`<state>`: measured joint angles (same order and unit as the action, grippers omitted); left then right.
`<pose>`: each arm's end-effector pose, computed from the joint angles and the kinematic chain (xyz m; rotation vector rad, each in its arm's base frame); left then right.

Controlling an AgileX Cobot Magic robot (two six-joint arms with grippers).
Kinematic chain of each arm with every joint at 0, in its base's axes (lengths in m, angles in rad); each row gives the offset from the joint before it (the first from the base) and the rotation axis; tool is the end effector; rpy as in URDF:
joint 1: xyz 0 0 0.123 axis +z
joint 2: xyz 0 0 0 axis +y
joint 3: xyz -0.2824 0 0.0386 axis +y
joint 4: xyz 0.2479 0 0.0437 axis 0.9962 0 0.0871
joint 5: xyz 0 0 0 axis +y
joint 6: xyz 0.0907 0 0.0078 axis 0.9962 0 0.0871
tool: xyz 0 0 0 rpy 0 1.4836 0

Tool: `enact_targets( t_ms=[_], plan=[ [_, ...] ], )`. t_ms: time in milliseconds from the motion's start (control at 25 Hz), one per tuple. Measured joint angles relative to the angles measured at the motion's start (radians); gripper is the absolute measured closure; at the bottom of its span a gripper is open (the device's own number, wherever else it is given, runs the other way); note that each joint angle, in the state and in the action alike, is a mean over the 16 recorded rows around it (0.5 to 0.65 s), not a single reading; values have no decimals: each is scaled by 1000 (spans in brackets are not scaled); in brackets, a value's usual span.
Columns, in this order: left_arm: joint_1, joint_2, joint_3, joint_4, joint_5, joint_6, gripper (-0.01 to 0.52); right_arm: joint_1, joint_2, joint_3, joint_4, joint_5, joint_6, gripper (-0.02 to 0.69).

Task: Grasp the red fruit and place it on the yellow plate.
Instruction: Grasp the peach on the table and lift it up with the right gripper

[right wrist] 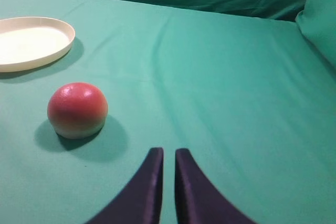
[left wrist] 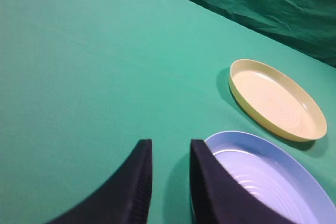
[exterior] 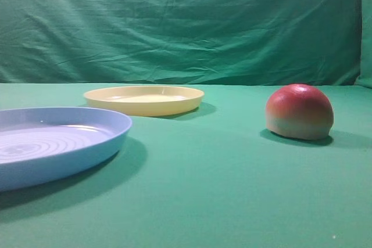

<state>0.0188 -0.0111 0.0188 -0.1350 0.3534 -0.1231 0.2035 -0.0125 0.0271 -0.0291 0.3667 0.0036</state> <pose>0.0531 -0.0033 0.1758 -0.2148 1.8338 -0.2045 0.0518 0.0097 0.1716 -0.2043 1.8551 0.1147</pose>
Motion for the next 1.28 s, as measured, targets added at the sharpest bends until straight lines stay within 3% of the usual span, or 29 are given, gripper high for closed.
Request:
enact_targets(
  t_ms=[1000,1280],
  plan=[
    [0,0,0,0,0,0,357,0,0,0,2,-2,0,616],
    [0,0,0,0,0,0,357,0,0,-4,77,-72,3,628]
  ],
)
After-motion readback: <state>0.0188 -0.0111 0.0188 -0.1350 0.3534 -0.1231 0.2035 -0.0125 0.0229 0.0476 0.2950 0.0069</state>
